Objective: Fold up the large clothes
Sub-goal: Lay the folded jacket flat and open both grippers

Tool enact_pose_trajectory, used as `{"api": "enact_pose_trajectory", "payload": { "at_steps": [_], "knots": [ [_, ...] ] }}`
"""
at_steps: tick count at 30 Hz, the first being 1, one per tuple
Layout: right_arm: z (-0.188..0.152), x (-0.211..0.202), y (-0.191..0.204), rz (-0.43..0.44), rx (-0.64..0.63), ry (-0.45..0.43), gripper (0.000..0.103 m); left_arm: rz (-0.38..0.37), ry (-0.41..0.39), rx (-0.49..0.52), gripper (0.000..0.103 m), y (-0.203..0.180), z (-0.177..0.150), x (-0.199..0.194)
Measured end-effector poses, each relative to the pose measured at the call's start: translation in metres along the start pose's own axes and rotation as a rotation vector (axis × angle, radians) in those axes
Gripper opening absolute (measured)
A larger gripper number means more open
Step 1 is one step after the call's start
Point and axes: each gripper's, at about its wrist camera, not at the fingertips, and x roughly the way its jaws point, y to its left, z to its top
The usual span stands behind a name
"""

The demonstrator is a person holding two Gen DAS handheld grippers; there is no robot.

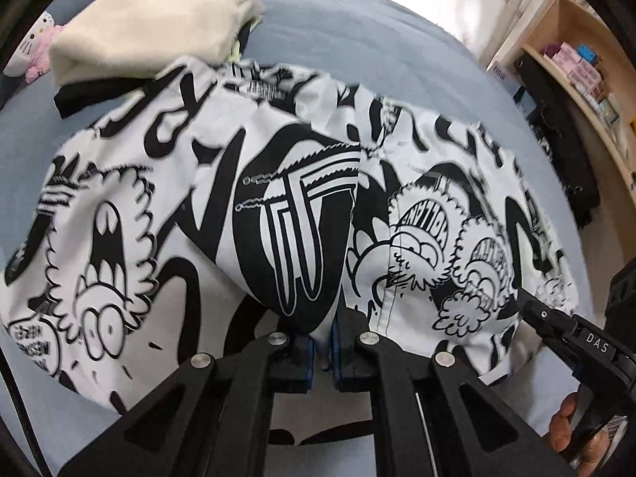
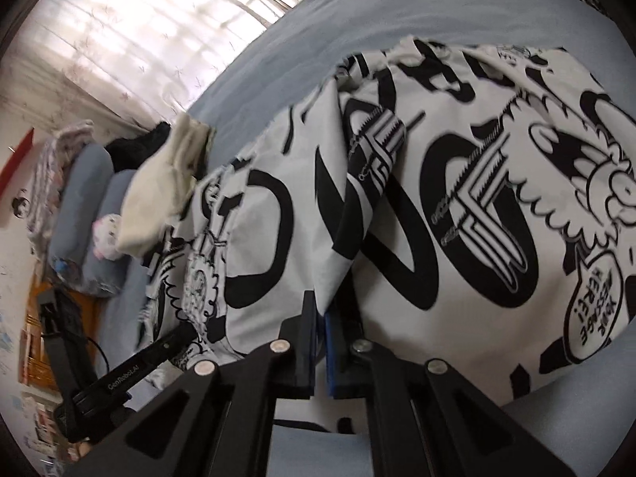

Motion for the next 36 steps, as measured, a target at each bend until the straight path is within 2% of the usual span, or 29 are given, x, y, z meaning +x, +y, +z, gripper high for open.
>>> {"api": "enact_pose_trajectory", "payload": {
  "at_steps": [7, 12, 17, 18, 20, 23, 27, 31, 34, 36],
  "knots": [
    [-0.011, 0.003, 0.012, -0.126, -0.087, -0.007, 0.003, 0.035, 0.002, 0.017, 0.004, -0.005, -0.011, 0.011],
    [-0.013, 0.009, 0.01, -0.157, -0.108, -0.004, 0.003, 0.032, -0.006, 0.043, 0.004, -0.007, -0.018, 0.008],
    [-0.013, -0.004, 0.019, -0.162, -0.12, -0.007, 0.005, -0.035, 0.007, 0.026, 0.022, -0.005, -0.027, -0.01],
    [-0.015, -0.008, 0.023, -0.166, -0.132, -0.013, 0.005, -0.033, 0.004, 0.024, 0.022, -0.002, -0.027, -0.015],
    [-0.018, -0.016, 0.029, -0.174, -0.164, -0.027, 0.005, -0.032, -0.016, 0.029, 0.022, 0.002, -0.03, -0.027],
    [-0.022, -0.032, 0.041, -0.173, -0.204, -0.079, 0.005, -0.015, -0.108, 0.029, 0.022, 0.008, -0.031, -0.055],
    [-0.018, -0.041, 0.07, -0.12, -0.281, -0.14, 0.005, -0.035, -0.239, 0.031, 0.022, 0.01, -0.013, -0.077],
    [-0.003, -0.01, 0.103, -0.031, -0.345, -0.116, 0.005, -0.044, -0.313, 0.054, 0.022, 0.006, 0.02, -0.068],
    [0.008, 0.025, 0.117, 0.011, -0.361, -0.059, 0.005, -0.069, -0.324, 0.057, 0.019, 0.0, 0.044, -0.048],
    [0.014, 0.048, 0.117, -0.006, -0.352, -0.021, 0.005, -0.074, -0.304, 0.059, 0.018, -0.007, 0.058, -0.027]
  ]
}}
